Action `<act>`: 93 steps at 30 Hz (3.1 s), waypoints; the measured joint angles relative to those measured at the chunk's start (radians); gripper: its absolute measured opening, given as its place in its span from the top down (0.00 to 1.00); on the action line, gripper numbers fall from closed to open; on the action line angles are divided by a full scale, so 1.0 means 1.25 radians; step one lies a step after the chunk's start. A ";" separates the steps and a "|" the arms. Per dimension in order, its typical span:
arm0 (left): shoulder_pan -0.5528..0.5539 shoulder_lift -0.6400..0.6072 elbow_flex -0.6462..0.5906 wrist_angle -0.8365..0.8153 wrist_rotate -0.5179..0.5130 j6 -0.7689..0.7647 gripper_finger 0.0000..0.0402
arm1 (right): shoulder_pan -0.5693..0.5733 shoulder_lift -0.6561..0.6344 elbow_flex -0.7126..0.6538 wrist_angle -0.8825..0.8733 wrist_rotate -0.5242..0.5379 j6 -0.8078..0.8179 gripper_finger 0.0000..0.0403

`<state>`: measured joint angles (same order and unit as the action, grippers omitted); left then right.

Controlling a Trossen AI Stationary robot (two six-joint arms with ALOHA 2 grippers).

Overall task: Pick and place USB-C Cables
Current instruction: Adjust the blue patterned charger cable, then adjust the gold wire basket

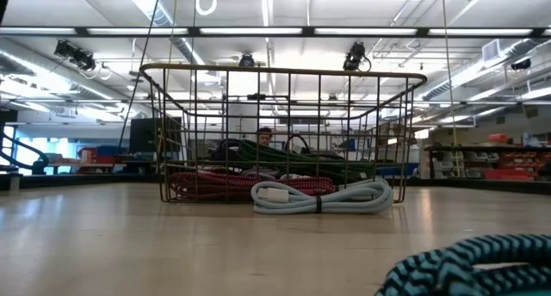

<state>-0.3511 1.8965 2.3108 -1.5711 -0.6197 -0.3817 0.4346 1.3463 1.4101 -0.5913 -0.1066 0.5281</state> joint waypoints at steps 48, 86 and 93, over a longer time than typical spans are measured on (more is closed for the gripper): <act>0.000 0.000 0.000 0.000 0.022 0.008 0.68 | 0.222 0.616 0.002 0.021 0.077 0.315 1.00; 0.000 0.000 0.000 0.000 0.054 0.043 0.68 | 0.096 0.427 -0.004 -0.074 0.161 0.024 0.97; 0.000 0.000 0.000 0.000 0.062 0.042 0.68 | 0.077 0.428 -0.003 -0.066 0.094 0.075 0.96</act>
<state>-0.3508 1.8965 2.3102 -1.5707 -0.5425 -0.3290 0.5306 1.8817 1.4059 -0.6733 0.0110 0.6224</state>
